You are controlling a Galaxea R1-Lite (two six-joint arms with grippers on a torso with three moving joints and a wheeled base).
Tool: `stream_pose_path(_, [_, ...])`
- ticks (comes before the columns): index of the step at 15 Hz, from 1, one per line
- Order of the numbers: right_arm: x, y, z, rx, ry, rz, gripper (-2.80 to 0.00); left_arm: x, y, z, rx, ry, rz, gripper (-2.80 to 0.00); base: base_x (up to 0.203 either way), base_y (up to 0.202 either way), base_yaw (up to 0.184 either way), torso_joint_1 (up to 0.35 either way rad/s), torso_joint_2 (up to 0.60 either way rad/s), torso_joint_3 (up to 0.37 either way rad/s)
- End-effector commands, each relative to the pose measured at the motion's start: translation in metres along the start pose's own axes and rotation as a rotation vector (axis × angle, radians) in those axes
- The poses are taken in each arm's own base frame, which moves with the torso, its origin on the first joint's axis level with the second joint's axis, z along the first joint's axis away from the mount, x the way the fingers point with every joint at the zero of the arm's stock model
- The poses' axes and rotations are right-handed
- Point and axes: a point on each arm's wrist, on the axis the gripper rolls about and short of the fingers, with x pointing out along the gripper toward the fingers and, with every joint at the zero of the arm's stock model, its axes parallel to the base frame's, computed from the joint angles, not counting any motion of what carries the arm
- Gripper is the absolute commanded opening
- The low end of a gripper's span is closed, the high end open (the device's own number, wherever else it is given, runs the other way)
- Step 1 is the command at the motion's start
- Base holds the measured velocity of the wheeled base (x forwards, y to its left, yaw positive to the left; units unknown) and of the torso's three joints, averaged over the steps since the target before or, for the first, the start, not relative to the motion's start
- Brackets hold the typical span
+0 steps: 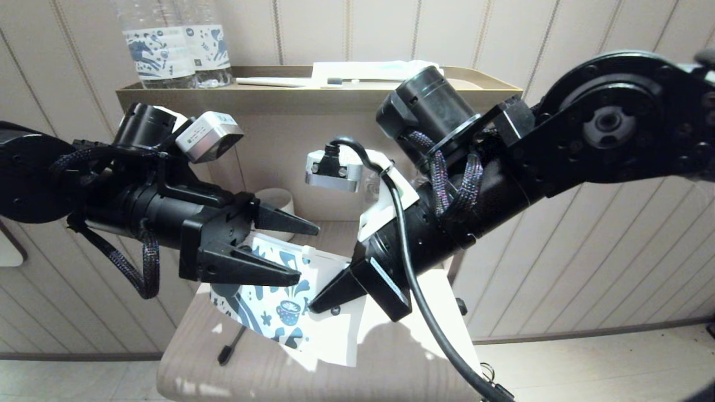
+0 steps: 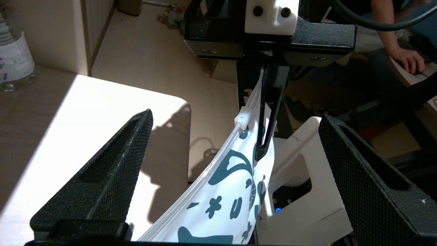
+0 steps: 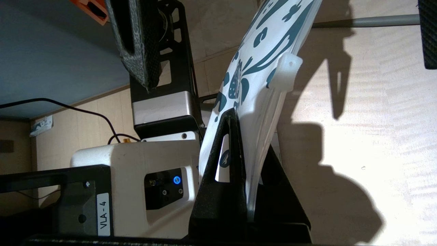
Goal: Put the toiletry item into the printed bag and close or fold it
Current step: Open the storage bag
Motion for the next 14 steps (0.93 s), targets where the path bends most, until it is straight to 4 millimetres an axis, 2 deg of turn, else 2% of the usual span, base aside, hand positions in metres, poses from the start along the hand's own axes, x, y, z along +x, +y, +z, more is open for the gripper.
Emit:
stream_pose_path(1, [-0.0024, -0.0011, -0.0004, 0.006, -0.002, -0.002, -2.80, 0.0027, 0.0042, -0.0014, -0.006, 0.009, 0.003, 0.00, 0.000, 0.000, 0.000, 0.000, 0.00, 0.000])
stream_pose_path(6, [-0.0047, -0.0022, 0.0001, 0.006, -0.011, -0.008, -2.80, 0.0039, 0.0107, -0.0003, -0.007, 0.008, 0.006, 0.00, 0.000, 0.000, 0.000, 0.000, 0.00, 0.000])
stream_pose_path(14, [-0.0031, -0.0026, -0.0005, 0.015, -0.006, -0.006, -2.80, 0.0034, 0.0100, 0.0017, -0.011, 0.007, 0.008, 0.00, 0.000, 0.000, 0.000, 0.000, 0.00, 0.000])
